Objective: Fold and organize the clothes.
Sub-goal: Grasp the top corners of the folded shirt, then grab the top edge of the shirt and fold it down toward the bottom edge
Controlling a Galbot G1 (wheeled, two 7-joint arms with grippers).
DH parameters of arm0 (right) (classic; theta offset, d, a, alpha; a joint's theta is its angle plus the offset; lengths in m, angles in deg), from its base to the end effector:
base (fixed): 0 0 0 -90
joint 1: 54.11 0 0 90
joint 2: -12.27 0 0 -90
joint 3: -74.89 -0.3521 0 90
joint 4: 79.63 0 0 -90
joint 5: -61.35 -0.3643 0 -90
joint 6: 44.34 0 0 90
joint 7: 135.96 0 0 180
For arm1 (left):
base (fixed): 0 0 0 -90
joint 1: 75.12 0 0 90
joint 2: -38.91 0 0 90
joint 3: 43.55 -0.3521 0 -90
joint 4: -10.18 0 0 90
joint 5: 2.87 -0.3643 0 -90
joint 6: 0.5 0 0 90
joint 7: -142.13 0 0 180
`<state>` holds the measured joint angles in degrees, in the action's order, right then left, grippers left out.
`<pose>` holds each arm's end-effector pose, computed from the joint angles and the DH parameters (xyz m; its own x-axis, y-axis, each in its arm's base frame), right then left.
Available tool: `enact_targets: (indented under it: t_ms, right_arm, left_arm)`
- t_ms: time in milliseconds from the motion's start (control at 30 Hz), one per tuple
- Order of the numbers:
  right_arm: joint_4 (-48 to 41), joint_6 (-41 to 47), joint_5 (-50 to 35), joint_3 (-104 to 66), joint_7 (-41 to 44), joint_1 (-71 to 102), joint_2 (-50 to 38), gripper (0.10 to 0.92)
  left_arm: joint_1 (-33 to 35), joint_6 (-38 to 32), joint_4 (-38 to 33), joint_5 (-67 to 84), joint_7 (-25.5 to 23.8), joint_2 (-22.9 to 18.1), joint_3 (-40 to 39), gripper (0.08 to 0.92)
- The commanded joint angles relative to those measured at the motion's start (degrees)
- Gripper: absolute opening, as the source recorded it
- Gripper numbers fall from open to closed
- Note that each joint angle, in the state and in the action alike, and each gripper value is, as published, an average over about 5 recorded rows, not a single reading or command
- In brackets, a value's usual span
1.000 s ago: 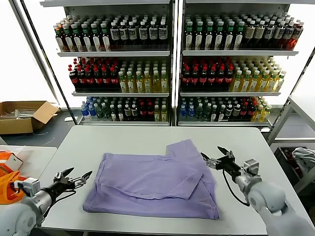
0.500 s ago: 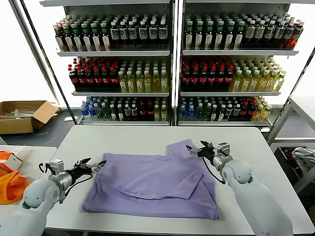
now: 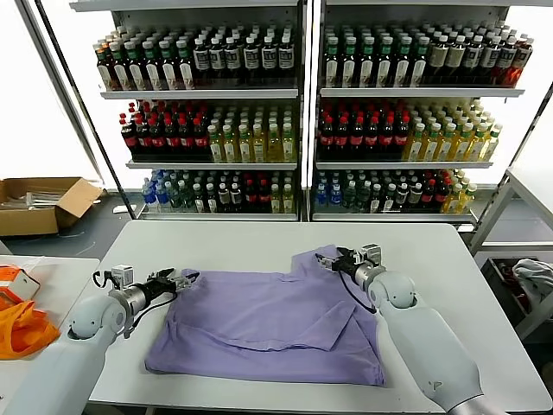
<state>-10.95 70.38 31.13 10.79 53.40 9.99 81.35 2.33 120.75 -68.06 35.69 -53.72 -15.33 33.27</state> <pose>0.4954 -0.0346 -0.3214 -0.7943 -0.3848 0.4702 -0.3833 0.9178 0.1035 0.4245 0.1832 -0.3086 -0.7602 0.3314 0.5588 0.2788 0.9433 -0.1801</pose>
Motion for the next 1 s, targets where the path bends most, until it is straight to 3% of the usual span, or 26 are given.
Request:
enact_targets:
  t_ms: [33,467,567,733,1000]
  right_arm:
    - [-1.8,0.0,0.5,0.8,-0.2,-0.4,1.2,0.570]
    - [1.6,-0.7,-1.2,0.3,-1.2,-0.1,0.4,0.172]
    - [3.1,-1.0,-2.3,-0.4,-1.9,0.2,0.1,0.114]
    - [8.4,-1.0,-3.0,-2.0,-2.7,2.4,-1.1,0.106]
    - [24.5,1.2,-6.5,-6.4,-5.0,9.8,-5.1,0.106]
  left_arm:
    - [-1.2,0.4,2.0,-0.5,-0.6,-0.1,-2.5,0.710]
    - [0.3,0.0,-0.2,-0.6,-1.0,0.5,-2.3,0.338]
    - [0.4,-0.5,-1.8,-0.2,-0.8,0.6,-1.3,0.251]
    - [2.4,-0.1,-6.9,1.4,-0.3,1.8,1.5,0.118]
    - [9.8,0.7,-16.5,2.5,0.9,3.2,7.6,0.087]
